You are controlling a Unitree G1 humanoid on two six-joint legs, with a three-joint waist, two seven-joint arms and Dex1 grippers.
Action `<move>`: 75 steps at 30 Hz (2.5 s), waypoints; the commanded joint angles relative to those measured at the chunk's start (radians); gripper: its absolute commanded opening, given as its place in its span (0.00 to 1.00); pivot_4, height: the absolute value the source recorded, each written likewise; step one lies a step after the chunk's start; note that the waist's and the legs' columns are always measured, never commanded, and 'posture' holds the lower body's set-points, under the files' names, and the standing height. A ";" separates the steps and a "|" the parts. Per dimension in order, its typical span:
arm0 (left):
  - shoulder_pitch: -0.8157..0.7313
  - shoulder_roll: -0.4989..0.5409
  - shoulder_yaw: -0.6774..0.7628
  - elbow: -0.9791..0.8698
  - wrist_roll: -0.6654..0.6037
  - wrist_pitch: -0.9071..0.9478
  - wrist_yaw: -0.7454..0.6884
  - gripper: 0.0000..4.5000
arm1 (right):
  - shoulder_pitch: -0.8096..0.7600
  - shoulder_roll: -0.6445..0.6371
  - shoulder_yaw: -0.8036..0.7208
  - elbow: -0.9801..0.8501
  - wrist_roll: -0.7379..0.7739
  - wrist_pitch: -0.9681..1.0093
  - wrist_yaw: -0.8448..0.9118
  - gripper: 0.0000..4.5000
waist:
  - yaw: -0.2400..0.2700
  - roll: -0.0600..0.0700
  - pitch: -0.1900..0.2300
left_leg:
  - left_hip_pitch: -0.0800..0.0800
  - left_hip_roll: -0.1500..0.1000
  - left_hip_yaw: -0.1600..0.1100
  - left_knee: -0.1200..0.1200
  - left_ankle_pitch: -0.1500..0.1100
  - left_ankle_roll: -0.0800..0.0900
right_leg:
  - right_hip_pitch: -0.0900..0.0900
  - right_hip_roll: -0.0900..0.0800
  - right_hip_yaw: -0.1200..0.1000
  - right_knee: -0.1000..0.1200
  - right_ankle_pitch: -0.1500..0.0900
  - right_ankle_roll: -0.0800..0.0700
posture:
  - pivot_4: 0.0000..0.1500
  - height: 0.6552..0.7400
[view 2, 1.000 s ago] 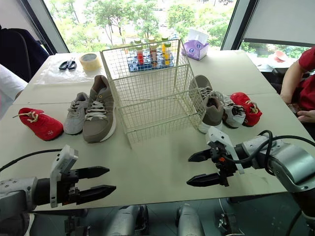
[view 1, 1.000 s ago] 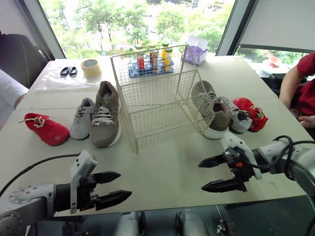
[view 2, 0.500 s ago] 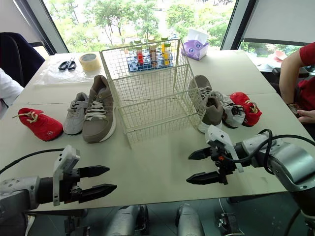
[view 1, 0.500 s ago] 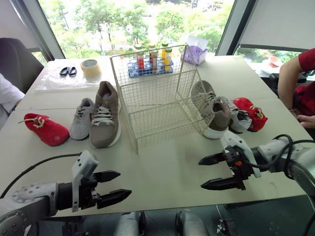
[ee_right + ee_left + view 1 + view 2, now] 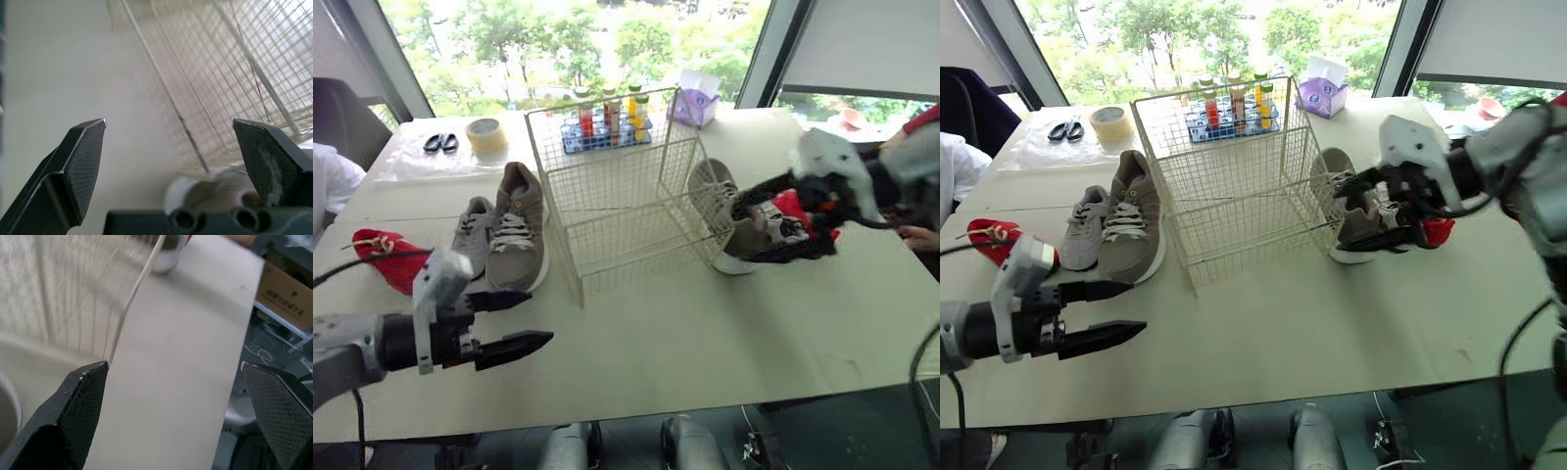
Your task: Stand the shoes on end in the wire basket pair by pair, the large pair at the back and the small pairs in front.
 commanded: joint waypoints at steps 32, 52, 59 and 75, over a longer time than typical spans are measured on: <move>-0.099 -0.029 -0.156 -0.026 -0.200 -0.071 0.261 1.00 | -0.061 0.345 0.108 0.164 -0.315 -0.100 -0.109 0.00 | 0.003 0.001 0.002 | 0.003 0.001 0.001 0.002 0.006 -0.008 | 0.001 0.005 -0.001 0.013 -0.001 0.002 | 1.00 0.94; -0.149 -0.052 -0.226 0.009 -0.102 -0.055 0.191 1.00 | 0.003 0.375 0.105 0.084 -0.373 -0.053 -0.205 0.23 | 0.004 0.000 0.001 | 0.004 0.001 0.001 0.003 0.008 -0.008 | 0.000 0.005 -0.001 0.017 -0.001 0.002 | 1.00 0.94; -0.170 -0.092 -0.276 0.038 -0.064 -0.058 0.174 1.00 | -0.081 0.327 -0.117 -0.074 -0.132 0.256 -0.122 0.80 | 0.005 0.001 0.002 | 0.004 0.001 0.000 0.003 0.008 -0.008 | 0.000 0.005 -0.001 0.017 0.000 0.004 | 1.00 0.94; -0.330 -0.498 -0.547 0.092 0.150 -0.139 0.307 1.00 | 0.413 0.499 -0.904 -0.407 0.108 0.434 -0.802 1.00 | 0.028 -0.006 -0.002 | 0.004 0.000 -0.004 0.006 0.008 -0.006 | 0.006 0.004 -0.003 0.017 0.002 0.006 | 1.00 0.94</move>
